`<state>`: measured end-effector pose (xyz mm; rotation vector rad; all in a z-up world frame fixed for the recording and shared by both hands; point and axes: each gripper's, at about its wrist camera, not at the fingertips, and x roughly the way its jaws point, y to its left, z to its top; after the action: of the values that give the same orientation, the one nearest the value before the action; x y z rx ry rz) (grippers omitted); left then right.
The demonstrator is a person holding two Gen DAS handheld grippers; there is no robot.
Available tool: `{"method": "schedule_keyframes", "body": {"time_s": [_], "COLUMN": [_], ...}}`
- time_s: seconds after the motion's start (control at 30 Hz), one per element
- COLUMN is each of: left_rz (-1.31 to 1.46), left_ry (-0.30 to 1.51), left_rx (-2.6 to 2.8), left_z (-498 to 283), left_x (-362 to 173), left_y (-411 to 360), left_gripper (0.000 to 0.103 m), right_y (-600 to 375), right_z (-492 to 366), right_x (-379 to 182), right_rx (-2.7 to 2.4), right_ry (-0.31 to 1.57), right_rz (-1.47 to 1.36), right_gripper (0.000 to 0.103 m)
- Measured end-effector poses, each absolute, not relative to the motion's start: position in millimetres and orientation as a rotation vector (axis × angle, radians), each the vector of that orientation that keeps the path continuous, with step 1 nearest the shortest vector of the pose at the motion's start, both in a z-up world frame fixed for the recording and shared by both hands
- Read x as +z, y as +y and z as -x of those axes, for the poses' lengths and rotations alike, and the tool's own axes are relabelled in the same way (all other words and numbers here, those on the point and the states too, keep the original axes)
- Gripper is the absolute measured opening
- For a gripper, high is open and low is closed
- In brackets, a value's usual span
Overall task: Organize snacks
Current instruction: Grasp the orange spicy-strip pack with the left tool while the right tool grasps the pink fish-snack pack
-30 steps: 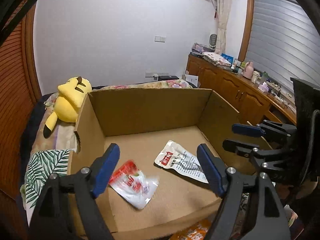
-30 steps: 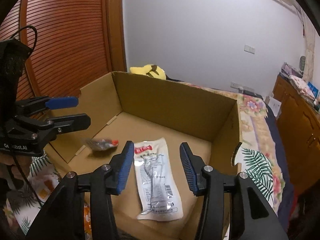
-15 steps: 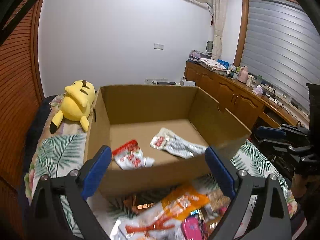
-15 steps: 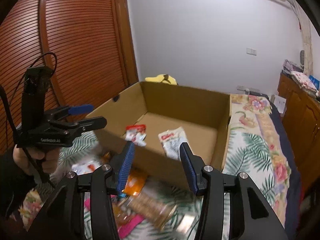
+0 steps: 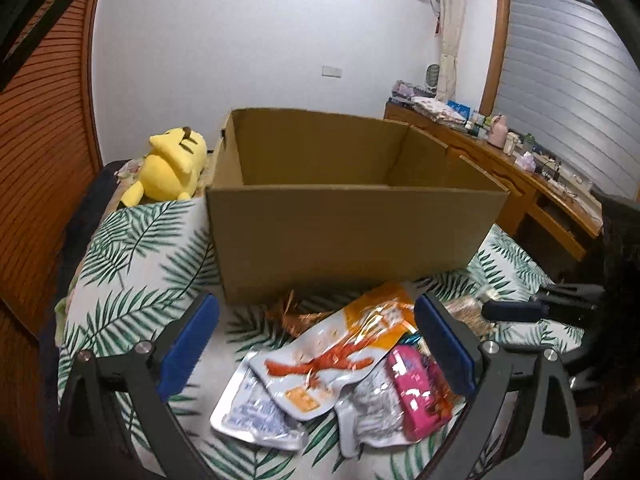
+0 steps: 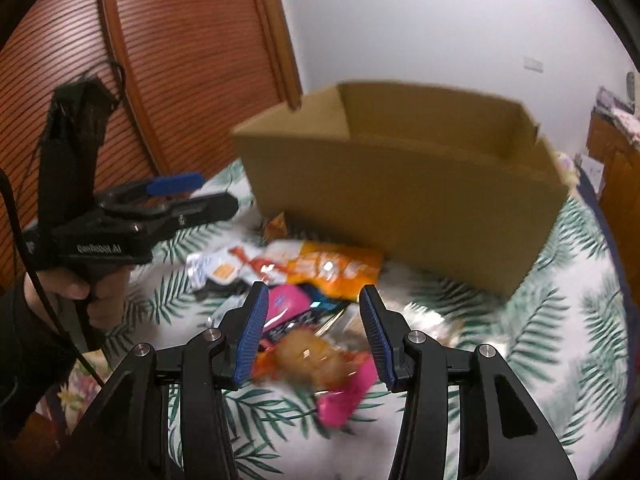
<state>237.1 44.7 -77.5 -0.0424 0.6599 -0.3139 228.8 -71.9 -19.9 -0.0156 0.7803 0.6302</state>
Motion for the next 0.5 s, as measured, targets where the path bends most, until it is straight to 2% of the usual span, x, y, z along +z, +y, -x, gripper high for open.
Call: {"method": "schedule_keyframes", "body": {"time_s": [0.5], "left_rz": [-0.020], "left_ry": [0.726], "left_rx": [-0.286], "left_z": [-223], "left_x": [-96], "left_y": [53], "left_gripper": [0.103], "right_y": [-60], "right_z": [-223], "right_x": [-46], "right_rx": [0.631], "right_ry": [0.864], "right_rz": [0.095], "right_gripper": [0.049]}}
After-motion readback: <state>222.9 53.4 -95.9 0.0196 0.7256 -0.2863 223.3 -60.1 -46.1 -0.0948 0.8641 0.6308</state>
